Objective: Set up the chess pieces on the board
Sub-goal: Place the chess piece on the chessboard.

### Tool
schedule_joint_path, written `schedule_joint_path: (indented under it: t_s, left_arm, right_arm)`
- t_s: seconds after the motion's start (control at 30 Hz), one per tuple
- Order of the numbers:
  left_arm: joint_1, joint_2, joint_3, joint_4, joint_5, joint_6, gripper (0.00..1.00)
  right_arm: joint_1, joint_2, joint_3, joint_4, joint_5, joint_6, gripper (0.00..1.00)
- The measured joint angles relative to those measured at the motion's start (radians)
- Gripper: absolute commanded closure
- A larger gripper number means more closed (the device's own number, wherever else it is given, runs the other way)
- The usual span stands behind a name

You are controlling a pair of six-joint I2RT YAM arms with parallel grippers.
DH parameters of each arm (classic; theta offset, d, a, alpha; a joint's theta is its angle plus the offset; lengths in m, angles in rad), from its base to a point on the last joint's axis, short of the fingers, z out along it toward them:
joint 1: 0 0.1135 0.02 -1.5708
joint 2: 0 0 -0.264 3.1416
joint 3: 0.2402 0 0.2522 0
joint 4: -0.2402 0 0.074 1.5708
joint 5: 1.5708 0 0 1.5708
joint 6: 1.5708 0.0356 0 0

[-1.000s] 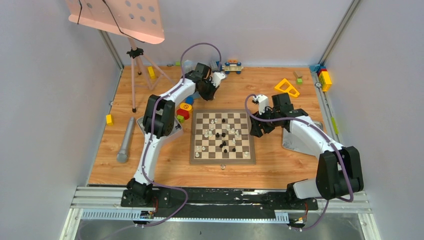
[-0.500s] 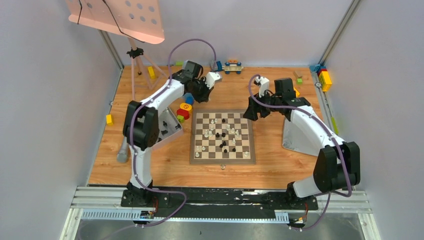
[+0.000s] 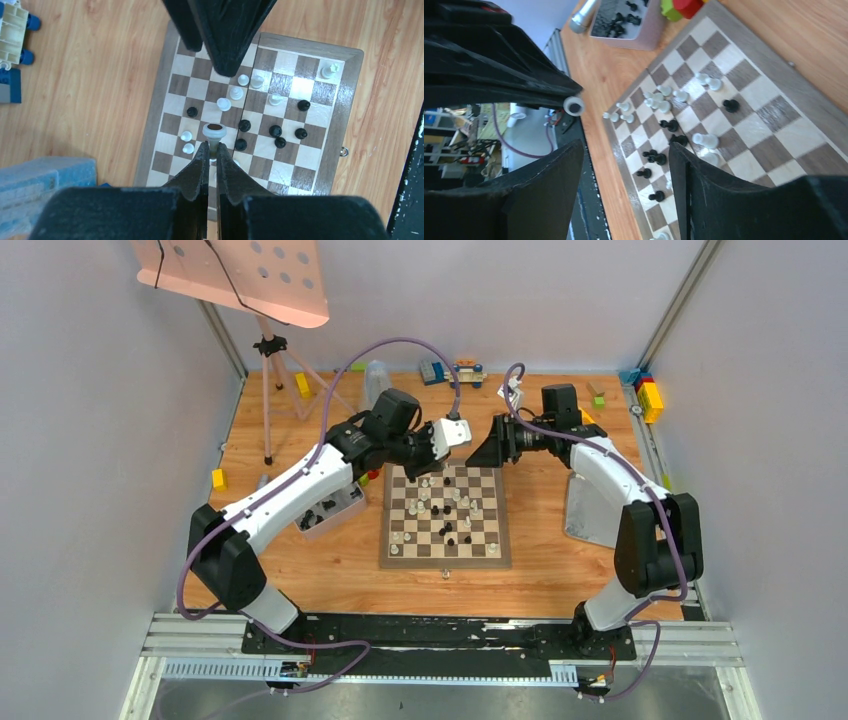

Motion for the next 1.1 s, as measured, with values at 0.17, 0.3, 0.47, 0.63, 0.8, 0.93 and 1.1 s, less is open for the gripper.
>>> schedule_joint_path:
  t_s: [0.17,0.3,0.47,0.63,0.8,0.93,1.1]
  left_arm:
    - [-0.046,-0.005,-0.019,0.0,-0.054,-0.004,1.0]
    - [-0.064,-0.005,-0.021,0.0,-0.098,-0.006,1.0]
    - [-0.084,-0.005,-0.021,0.0,-0.127,-0.01,1.0]
    - [-0.093,-0.005,-0.021,0.0,-0.141,-0.011,1.0]
    - [-0.096,-0.005,-0.021,0.0,-0.145,-0.014,1.0]
    - [-0.102,-0.005,-0.022,0.0,-0.145,-0.014,1.0]
    - [-0.106,-0.005,-0.026,0.0,-0.145,-0.015,1.0]
  right_arm:
    - [0.019,0.0,0.0,0.047,-0.093,0.053,0.37]
    - [0.037,0.003,0.0,0.079,-0.144,0.089,0.4]
    - [0.052,0.035,0.0,0.106,-0.172,0.122,0.44]
    - [0.063,0.071,0.0,0.112,-0.175,0.14,0.49]
    - [0.07,0.077,0.005,0.119,-0.177,0.146,0.52]
    - [0.074,0.088,0.023,0.123,-0.179,0.151,0.53]
    - [0.084,0.104,0.039,0.128,-0.18,0.154,0.53]
